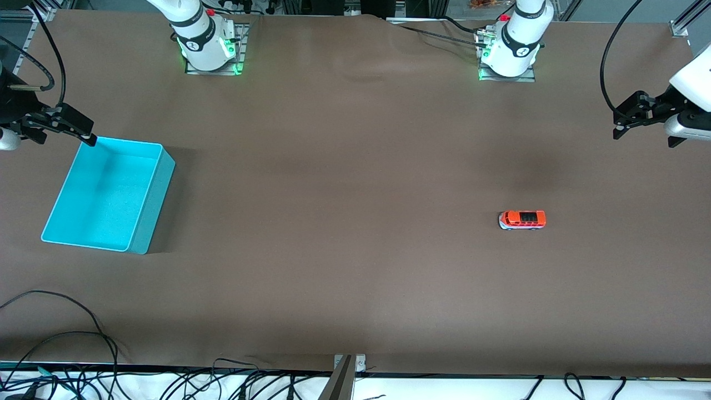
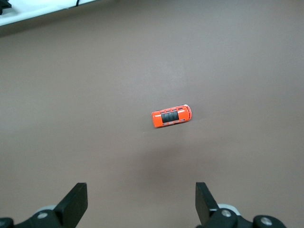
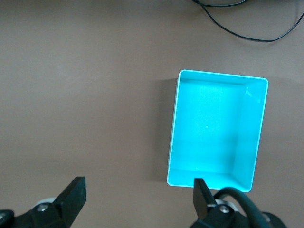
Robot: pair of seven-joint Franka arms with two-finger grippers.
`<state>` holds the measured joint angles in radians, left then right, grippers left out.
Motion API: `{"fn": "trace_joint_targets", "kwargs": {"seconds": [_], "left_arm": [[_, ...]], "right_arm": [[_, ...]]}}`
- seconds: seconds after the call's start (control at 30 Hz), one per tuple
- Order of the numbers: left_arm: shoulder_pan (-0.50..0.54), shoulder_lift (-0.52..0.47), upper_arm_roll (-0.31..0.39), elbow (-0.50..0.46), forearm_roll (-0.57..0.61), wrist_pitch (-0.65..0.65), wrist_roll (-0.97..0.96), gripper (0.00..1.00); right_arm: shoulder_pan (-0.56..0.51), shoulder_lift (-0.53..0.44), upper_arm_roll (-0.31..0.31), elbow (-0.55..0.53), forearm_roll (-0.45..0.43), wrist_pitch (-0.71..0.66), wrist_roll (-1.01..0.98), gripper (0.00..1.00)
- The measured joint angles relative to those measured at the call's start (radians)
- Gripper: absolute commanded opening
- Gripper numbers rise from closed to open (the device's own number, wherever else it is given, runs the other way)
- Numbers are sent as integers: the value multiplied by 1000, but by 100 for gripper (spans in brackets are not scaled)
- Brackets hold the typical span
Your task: Wind up bus and store in blue box
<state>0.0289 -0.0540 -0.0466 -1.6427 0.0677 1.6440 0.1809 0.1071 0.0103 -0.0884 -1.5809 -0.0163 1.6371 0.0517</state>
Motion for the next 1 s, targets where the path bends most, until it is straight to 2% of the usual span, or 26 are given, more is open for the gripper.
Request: {"fn": "trace_joint_targets", "kwargs": {"seconds": [0.37, 1.0], "left_arm": [[-11, 0, -9, 6, -88, -40, -16, 100], [-6, 28, -31, 5, -89, -73, -19, 100]], "right_arm": [[0, 0, 0, 0, 0, 0, 0, 100], [0, 0, 0, 0, 0, 0, 0, 100]]}}
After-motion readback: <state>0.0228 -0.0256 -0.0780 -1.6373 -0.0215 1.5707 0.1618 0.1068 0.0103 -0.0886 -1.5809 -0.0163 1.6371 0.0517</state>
